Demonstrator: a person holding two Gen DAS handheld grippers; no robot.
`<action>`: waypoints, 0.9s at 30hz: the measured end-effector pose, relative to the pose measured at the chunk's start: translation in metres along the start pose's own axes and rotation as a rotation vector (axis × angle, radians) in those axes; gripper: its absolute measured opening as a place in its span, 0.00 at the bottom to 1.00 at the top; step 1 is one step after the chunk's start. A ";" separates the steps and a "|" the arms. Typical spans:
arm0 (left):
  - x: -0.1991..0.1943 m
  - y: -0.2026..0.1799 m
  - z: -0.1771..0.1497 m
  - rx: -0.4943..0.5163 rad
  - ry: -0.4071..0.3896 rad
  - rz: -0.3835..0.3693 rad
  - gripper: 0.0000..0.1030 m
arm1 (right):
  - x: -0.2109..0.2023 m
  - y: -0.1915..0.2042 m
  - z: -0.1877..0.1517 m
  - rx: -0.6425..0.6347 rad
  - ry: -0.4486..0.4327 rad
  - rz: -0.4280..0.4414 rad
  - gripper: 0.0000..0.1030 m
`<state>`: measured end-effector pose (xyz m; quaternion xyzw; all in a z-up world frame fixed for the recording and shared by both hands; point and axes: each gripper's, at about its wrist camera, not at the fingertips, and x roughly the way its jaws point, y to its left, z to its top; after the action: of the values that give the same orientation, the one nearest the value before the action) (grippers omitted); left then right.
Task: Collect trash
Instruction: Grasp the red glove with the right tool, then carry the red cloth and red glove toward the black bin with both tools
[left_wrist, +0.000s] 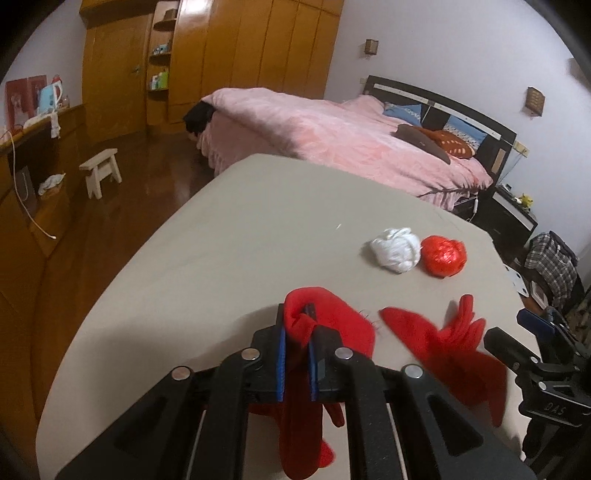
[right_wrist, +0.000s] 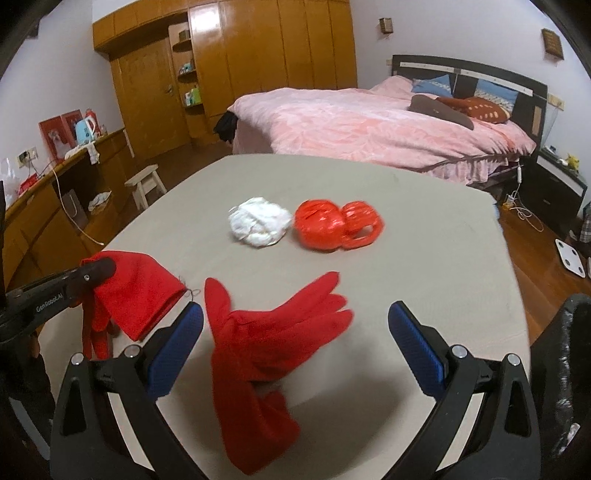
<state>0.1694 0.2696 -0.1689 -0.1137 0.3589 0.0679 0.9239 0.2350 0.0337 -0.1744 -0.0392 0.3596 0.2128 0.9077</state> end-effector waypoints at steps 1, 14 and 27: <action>0.001 0.002 -0.002 -0.003 0.004 -0.001 0.09 | 0.002 0.002 -0.001 -0.002 0.006 0.001 0.95; 0.005 0.007 -0.009 0.003 0.015 -0.003 0.09 | 0.027 0.018 -0.007 -0.031 0.108 0.022 0.76; -0.002 -0.010 -0.005 0.030 0.016 -0.016 0.09 | 0.020 0.016 -0.008 -0.026 0.141 0.118 0.07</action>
<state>0.1671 0.2587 -0.1697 -0.1030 0.3662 0.0542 0.9232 0.2365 0.0536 -0.1920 -0.0448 0.4215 0.2671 0.8654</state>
